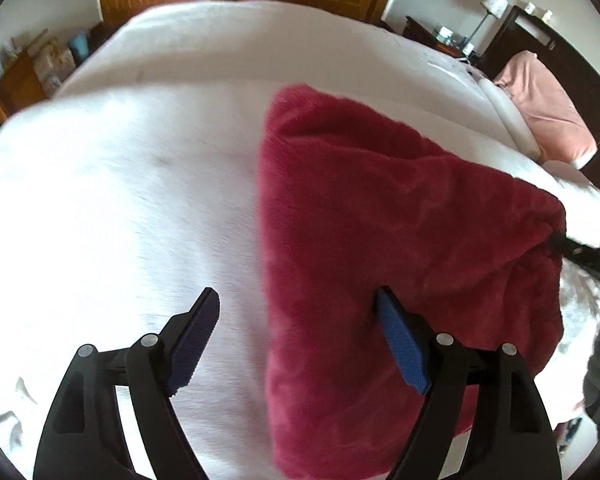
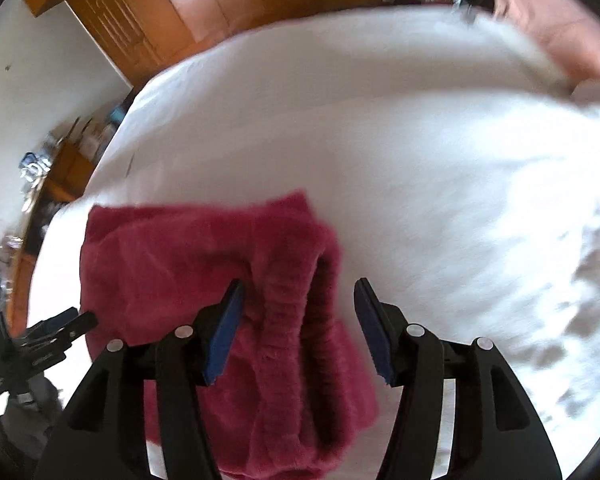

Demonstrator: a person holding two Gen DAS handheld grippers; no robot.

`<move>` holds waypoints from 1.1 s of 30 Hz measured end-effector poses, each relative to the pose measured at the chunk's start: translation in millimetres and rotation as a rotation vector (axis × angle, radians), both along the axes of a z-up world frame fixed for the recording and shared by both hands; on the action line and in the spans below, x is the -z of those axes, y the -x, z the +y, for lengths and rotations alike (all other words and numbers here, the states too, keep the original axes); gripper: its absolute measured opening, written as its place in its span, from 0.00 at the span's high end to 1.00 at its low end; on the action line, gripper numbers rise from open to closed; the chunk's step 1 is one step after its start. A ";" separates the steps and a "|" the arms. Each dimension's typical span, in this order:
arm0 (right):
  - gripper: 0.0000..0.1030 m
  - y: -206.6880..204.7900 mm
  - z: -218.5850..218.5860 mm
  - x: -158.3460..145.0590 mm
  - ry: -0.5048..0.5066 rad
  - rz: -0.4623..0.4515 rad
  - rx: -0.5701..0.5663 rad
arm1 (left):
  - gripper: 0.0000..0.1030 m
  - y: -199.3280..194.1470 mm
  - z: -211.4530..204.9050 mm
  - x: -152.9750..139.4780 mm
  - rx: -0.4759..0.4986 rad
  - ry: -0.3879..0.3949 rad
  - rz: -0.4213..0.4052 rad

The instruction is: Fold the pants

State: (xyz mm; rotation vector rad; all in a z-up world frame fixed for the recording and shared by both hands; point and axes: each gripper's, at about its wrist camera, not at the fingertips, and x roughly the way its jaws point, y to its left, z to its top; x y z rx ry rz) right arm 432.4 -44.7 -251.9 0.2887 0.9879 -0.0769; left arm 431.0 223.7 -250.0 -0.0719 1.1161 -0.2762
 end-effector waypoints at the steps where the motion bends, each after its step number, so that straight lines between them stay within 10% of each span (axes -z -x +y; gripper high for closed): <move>1: 0.43 3.7 2.2 -8.2 0.029 -0.024 -0.006 | 0.23 3.8 0.7 -4.2 -0.008 -0.010 -0.013; 9: 0.43 16.0 63.9 -11.6 0.110 -0.056 -0.212 | 0.21 26.9 -1.4 -16.8 -0.038 -0.103 -0.064; 24: 0.43 -22.8 35.9 69.9 0.150 0.107 -0.092 | 0.19 43.6 -25.1 6.0 0.013 -0.135 -0.019; 33: 0.43 -1.3 25.4 55.7 0.124 0.087 -0.082 | 0.19 46.7 -32.1 -7.2 0.033 -0.165 -0.069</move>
